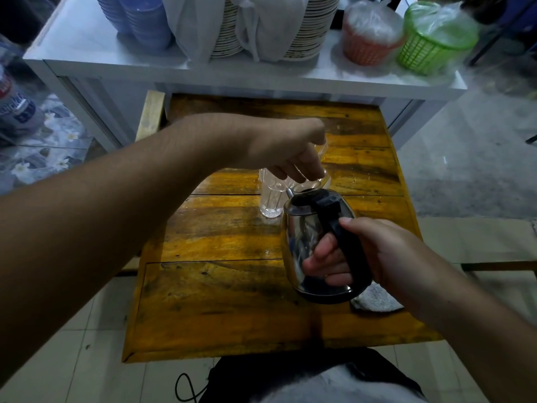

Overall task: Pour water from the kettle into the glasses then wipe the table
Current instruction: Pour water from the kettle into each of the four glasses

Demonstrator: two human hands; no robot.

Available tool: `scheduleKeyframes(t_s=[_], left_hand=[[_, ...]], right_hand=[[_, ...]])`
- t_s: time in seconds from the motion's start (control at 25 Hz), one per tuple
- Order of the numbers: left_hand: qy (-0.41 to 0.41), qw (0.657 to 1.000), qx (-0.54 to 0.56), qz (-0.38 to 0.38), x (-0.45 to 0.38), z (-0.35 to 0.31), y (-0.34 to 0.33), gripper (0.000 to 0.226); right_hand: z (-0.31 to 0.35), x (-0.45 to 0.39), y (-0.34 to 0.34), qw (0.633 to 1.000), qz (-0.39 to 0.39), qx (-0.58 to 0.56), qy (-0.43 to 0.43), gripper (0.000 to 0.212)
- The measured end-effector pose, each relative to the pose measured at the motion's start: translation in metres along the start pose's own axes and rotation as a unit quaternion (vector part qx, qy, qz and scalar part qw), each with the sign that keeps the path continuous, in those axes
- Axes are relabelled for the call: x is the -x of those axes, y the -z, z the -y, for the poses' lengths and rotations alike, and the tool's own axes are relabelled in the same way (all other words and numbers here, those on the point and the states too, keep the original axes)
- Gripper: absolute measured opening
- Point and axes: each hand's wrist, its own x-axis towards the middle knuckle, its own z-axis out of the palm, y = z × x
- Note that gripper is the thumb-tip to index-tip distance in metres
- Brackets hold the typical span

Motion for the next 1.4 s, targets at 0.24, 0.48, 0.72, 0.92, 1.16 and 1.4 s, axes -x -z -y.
scheduleKeyframes(t_s=[0.24, 0.48, 0.72, 0.92, 1.16, 1.4], left_hand=[[-0.003, 1.000, -0.002, -0.003, 0.005, -0.004, -0.002, 0.067], [0.008, 1.000, 0.020, -0.013, 0.005, 0.001, -0.018, 0.067], [-0.055, 0.977, -0.192, -0.080, 0.020, 0.029, -0.067, 0.053], [-0.095, 0.949, -0.285, -0.097, 0.048, 0.042, -0.108, 0.069], [-0.090, 0.933, -0.322, -0.130, 0.039, 0.050, -0.127, 0.068], [-0.095, 0.936, -0.301, -0.153, 0.040, 0.038, -0.127, 0.071]], right_hand=[[-0.012, -0.004, 0.004, 1.000, 0.002, 0.010, 0.024, 0.051], [-0.046, -0.012, 0.006, 0.998, -0.011, -0.017, 0.067, 0.052], [-0.080, -0.023, 0.010, 0.991, -0.011, -0.026, 0.130, 0.048], [-0.096, -0.035, 0.017, 0.986, 0.005, -0.006, 0.169, 0.047], [-0.110, -0.044, 0.023, 0.984, 0.026, -0.024, 0.174, 0.048], [-0.095, -0.030, 0.029, 0.983, 0.052, -0.056, 0.168, 0.048]])
